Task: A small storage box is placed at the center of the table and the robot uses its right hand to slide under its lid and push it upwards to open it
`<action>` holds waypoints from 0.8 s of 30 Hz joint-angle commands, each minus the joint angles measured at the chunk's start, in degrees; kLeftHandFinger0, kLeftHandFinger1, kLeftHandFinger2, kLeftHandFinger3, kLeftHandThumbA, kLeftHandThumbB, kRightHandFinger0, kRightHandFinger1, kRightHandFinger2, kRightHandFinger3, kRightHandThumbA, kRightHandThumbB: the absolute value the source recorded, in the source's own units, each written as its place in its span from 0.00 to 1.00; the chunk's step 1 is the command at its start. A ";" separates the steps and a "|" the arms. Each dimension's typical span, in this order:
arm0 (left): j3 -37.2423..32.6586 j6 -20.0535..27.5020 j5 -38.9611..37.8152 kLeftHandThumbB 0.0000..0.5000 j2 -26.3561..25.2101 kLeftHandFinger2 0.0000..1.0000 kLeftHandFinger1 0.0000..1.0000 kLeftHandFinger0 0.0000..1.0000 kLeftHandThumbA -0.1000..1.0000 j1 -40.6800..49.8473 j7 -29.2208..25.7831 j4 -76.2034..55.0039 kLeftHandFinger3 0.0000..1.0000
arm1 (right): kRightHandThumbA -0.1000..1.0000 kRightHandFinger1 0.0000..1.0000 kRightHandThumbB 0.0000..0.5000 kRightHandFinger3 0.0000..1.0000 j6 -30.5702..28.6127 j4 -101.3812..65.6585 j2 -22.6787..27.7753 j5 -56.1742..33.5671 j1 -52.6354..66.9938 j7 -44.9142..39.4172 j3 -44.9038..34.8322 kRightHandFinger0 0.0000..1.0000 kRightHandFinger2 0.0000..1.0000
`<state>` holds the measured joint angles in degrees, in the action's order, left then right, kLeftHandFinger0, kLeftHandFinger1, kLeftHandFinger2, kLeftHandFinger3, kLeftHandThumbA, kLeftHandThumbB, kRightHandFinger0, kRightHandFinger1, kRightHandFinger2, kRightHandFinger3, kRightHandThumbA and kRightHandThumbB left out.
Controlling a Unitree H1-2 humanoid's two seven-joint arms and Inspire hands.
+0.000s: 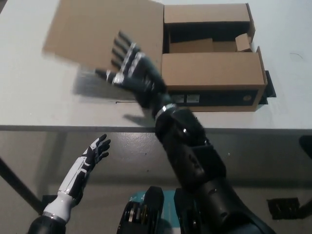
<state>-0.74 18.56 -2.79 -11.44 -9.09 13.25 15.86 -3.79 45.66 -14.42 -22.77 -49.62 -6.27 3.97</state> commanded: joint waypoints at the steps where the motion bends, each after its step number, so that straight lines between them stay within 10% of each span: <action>1: -0.27 1.61 0.03 1.00 -1.09 1.00 1.00 1.00 1.00 -1.51 0.69 -1.05 1.00 | 1.00 1.00 0.57 1.00 -3.64 5.09 -0.10 6.60 -3.08 -3.33 3.27 1.00 1.00; 24: -1.07 -0.28 0.20 1.00 -1.06 1.00 1.00 1.00 1.00 -1.68 1.08 -1.95 1.00 | 1.00 1.00 0.78 1.00 16.81 -56.25 5.05 -7.33 -14.78 -0.69 -2.96 1.00 1.00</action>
<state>-1.03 18.21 -2.79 -11.58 -9.53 13.25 15.95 2.05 18.88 -10.13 -19.47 -51.36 -8.24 3.92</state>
